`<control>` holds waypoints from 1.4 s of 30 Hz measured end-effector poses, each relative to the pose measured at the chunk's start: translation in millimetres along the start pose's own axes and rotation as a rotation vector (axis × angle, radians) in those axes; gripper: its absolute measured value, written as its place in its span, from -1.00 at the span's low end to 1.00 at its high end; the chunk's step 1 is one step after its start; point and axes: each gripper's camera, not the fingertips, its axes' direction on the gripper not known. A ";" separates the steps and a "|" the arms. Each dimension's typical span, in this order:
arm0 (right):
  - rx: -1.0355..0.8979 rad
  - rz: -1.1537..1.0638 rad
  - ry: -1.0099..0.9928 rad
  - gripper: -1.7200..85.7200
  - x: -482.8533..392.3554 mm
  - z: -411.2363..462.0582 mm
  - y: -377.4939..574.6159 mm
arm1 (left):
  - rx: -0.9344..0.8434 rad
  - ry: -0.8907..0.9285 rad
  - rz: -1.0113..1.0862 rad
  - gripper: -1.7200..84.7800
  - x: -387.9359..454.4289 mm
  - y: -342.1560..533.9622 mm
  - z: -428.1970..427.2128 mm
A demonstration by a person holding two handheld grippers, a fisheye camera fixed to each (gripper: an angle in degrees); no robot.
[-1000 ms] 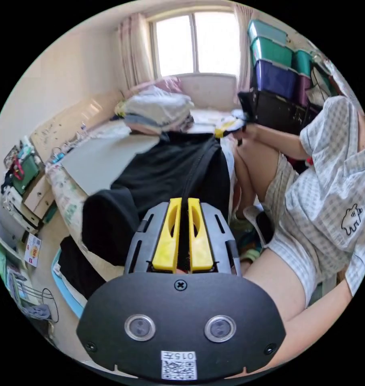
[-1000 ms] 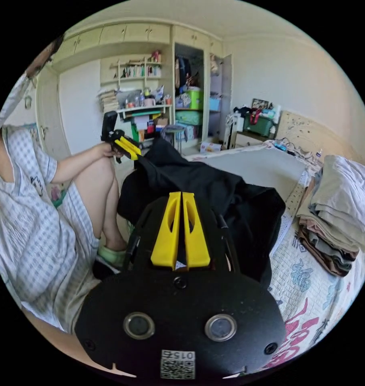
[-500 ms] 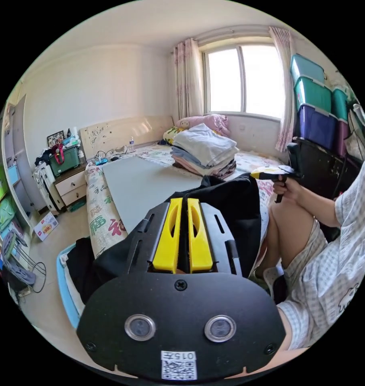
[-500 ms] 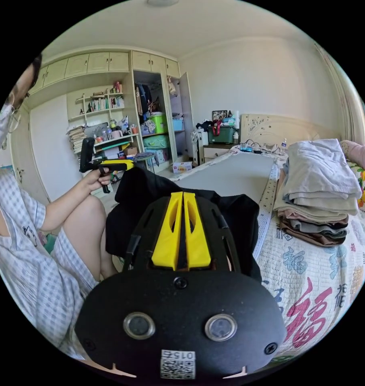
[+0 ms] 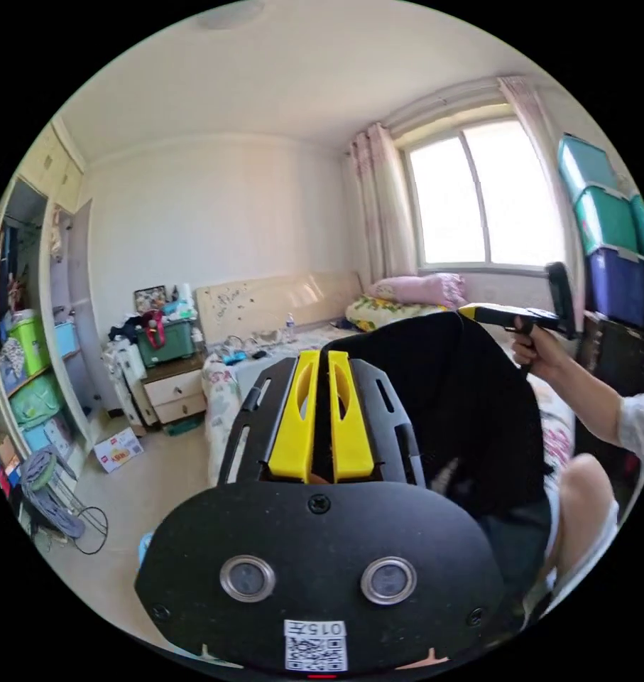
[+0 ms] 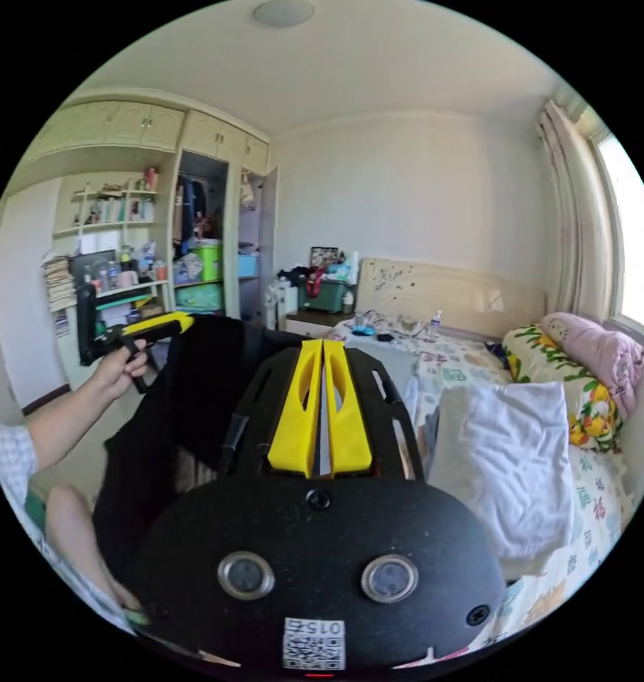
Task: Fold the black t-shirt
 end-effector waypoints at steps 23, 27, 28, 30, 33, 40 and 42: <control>-0.953 0.068 -0.347 -0.89 100.4 39.1 254.4 | -0.723 0.299 -0.193 -0.76 -10.3 213.9 -111.3; -0.916 0.082 -0.295 -0.97 103.5 22.6 231.5 | -0.884 0.327 -0.152 -0.71 9.1 216.1 -103.5; -0.905 0.087 -0.292 -0.98 104.4 17.1 228.4 | -0.898 0.328 -0.158 -0.71 10.7 219.0 -103.5; -0.887 0.105 -0.280 -0.98 107.6 -6.1 219.8 | -0.914 0.369 -0.214 -0.71 14.5 231.7 -106.0; -0.926 0.054 -0.196 -0.98 102.2 -31.4 215.1 | -0.933 0.399 -0.291 -0.75 16.5 249.0 -105.6; -0.974 0.038 -0.206 -0.98 96.6 -58.5 196.0 | -0.922 0.404 -0.355 -0.96 19.4 263.6 -104.9; -0.993 0.039 -0.217 -0.98 95.3 -62.8 185.4 | -0.952 0.318 -0.284 -0.97 25.1 256.8 -114.8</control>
